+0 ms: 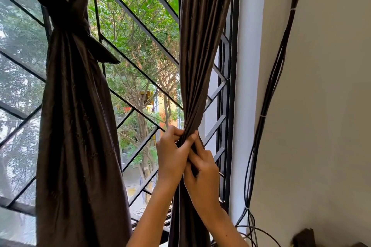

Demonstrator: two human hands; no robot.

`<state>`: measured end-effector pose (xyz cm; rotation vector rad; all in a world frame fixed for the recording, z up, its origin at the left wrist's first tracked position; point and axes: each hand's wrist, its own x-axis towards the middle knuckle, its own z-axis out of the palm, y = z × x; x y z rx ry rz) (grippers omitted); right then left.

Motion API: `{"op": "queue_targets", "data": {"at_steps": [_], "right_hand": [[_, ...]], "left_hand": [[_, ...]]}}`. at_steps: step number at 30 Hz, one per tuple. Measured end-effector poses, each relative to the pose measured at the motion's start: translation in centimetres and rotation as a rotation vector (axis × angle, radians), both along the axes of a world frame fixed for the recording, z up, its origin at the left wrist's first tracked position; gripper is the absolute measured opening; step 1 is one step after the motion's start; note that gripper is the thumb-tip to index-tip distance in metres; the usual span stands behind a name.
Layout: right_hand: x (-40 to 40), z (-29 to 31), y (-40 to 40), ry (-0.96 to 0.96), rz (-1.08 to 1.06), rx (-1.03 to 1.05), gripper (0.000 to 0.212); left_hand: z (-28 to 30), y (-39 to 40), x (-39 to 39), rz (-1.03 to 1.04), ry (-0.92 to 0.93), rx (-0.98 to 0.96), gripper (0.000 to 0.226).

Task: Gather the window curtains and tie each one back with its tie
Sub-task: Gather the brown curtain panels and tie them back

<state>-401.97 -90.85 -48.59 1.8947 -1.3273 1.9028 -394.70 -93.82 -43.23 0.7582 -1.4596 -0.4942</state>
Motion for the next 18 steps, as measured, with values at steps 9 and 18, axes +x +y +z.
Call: {"op": "queue_targets", "data": {"at_steps": [9, 18], "right_hand": [[-0.7, -0.1, 0.1, -0.036, 0.022, -0.091, 0.038], [-4.3, 3.4, -0.7, -0.210, -0.120, -0.020, 0.033]], "left_hand": [[-0.1, 0.1, 0.1, -0.045, 0.049, 0.007, 0.025], [0.2, -0.1, 1.0, -0.108, 0.050, 0.075, 0.026]]}}
